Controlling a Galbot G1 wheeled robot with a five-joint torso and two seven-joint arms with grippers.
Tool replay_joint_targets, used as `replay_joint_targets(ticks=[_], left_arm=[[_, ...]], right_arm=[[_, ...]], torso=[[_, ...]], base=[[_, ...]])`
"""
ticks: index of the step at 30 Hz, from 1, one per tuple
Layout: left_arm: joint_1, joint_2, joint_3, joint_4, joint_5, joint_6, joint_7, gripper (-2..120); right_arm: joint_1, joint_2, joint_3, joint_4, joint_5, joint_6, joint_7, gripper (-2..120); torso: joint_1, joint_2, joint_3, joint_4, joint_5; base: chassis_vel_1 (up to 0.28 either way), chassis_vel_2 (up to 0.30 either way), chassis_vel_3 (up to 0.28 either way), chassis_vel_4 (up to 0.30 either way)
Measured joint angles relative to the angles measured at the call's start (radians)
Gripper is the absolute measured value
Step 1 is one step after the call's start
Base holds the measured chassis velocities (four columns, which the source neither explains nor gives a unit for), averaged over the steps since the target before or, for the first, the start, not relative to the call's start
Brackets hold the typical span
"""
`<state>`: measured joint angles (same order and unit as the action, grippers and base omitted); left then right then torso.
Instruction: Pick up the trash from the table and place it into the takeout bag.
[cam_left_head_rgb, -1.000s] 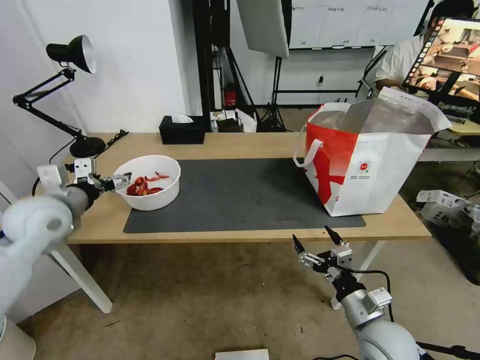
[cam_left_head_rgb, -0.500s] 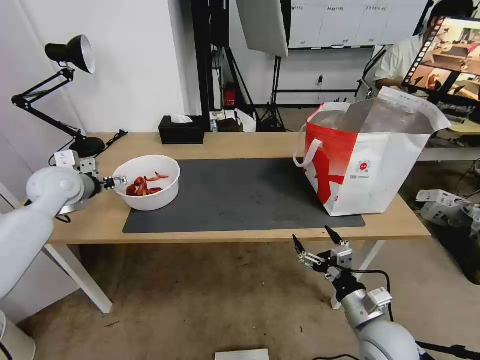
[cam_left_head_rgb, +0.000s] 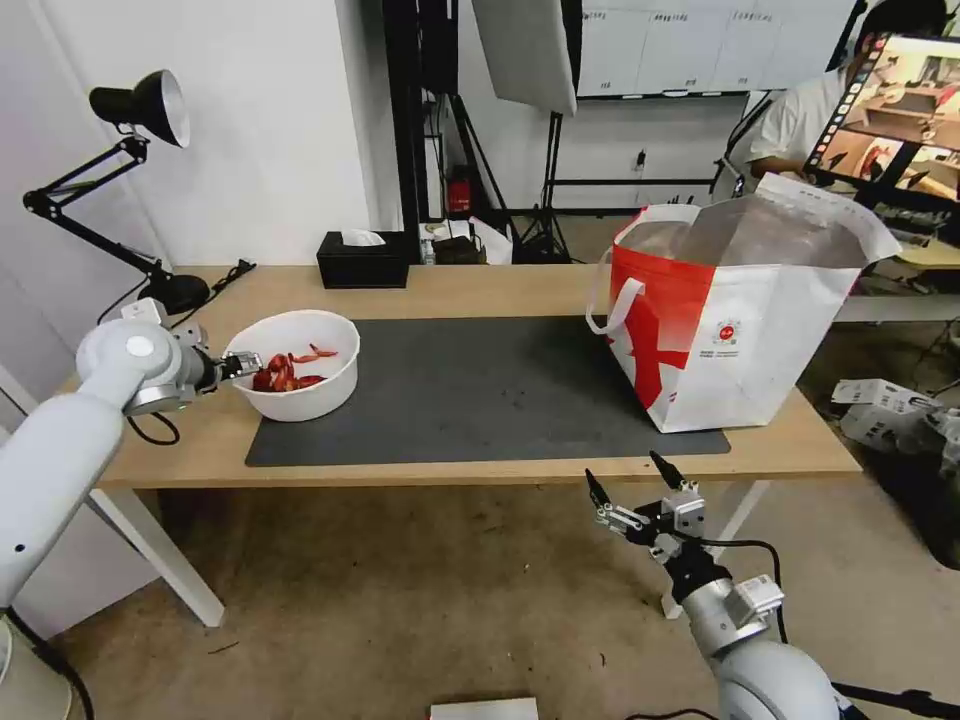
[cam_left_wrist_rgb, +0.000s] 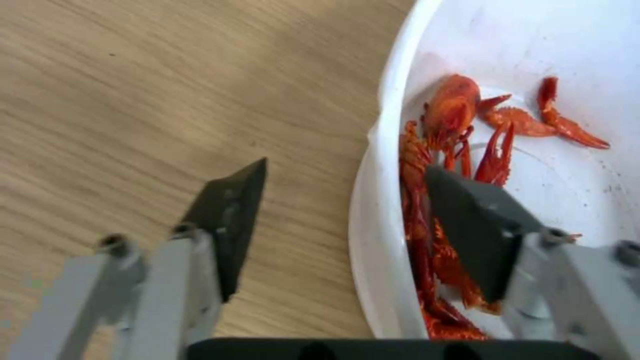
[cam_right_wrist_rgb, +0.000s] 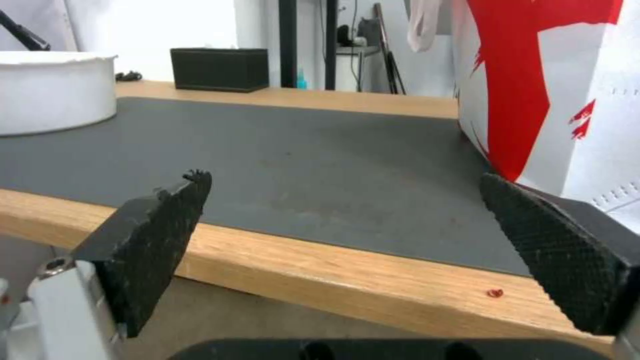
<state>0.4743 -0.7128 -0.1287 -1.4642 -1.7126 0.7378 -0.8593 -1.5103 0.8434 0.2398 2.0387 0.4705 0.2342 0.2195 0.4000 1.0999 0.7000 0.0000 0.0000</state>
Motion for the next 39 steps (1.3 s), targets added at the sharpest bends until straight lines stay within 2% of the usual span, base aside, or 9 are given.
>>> replay_joint_targets(ticks=[10, 14, 17, 24, 28, 33, 34, 37, 39], left_arm=[[0.007, 0.001, -0.002, -0.018, -0.014, -0.001, -0.003, 23], [0.012, -0.001, -0.003, -0.028, -0.013, -0.001, -0.003, 14], [0.015, -0.003, -0.008, -0.040, -0.011, -0.001, -0.001, 0], [0.020, -0.005, -0.022, -0.073, 0.004, -0.019, 0.027, 0], [0.013, -0.016, -0.033, -0.124, 0.032, -0.074, 0.049, 0], [-0.054, -0.058, -0.021, -0.200, 0.104, -0.199, 0.054, 0], [-0.054, -0.058, -0.021, -0.200, 0.104, -0.199, 0.054, 0], [-0.113, -0.091, 0.025, -0.246, 0.210, -0.290, 0.082, 0], [-0.123, -0.099, 0.037, -0.254, 0.236, -0.304, 0.090, 0]], right_arm=[[0.000, 0.000, 0.000, 0.000, 0.000, 0.000, 0.000, 100], [0.000, 0.000, 0.000, 0.000, 0.000, 0.000, 0.000, 100], [0.000, 0.000, 0.000, 0.000, 0.000, 0.000, 0.000, 100], [0.000, 0.000, 0.000, 0.000, 0.000, 0.000, 0.000, 100], [0.000, 0.000, 0.000, 0.000, 0.000, 0.000, 0.000, 100], [0.000, 0.000, 0.000, 0.000, 0.000, 0.000, 0.000, 100], [0.000, 0.000, 0.000, 0.000, 0.000, 0.000, 0.000, 100], [0.000, 0.000, 0.000, 0.000, 0.000, 0.000, 0.000, 100], [0.000, 0.000, 0.000, 0.000, 0.000, 0.000, 0.000, 100]], torso=[[0.000, 0.000, 0.000, 0.0000, 0.0000], [0.000, 0.000, 0.000, 0.0000, 0.0000], [0.000, 0.000, 0.000, 0.0000, -0.0001], [0.000, 0.000, 0.000, 0.0000, 0.0000], [0.000, 0.000, 0.000, 0.0002, -0.0001], [0.000, 0.000, 0.000, -0.0001, 0.0002], [0.000, 0.000, 0.000, -0.0001, 0.0002], [0.000, 0.000, 0.000, -0.0001, 0.0003], [0.000, 0.000, 0.000, -0.0001, 0.0003]], base=[[0.000, 0.000, 0.000, 0.000], [0.000, 0.000, 0.000, 0.000], [0.000, 0.000, 0.000, 0.000], [0.000, 0.000, 0.000, 0.000], [0.000, 0.000, 0.000, 0.000], [0.000, 0.000, 0.000, 0.000], [0.000, 0.000, 0.000, 0.000], [0.000, 0.000, 0.000, 0.000], [0.000, 0.000, 0.000, 0.000]])
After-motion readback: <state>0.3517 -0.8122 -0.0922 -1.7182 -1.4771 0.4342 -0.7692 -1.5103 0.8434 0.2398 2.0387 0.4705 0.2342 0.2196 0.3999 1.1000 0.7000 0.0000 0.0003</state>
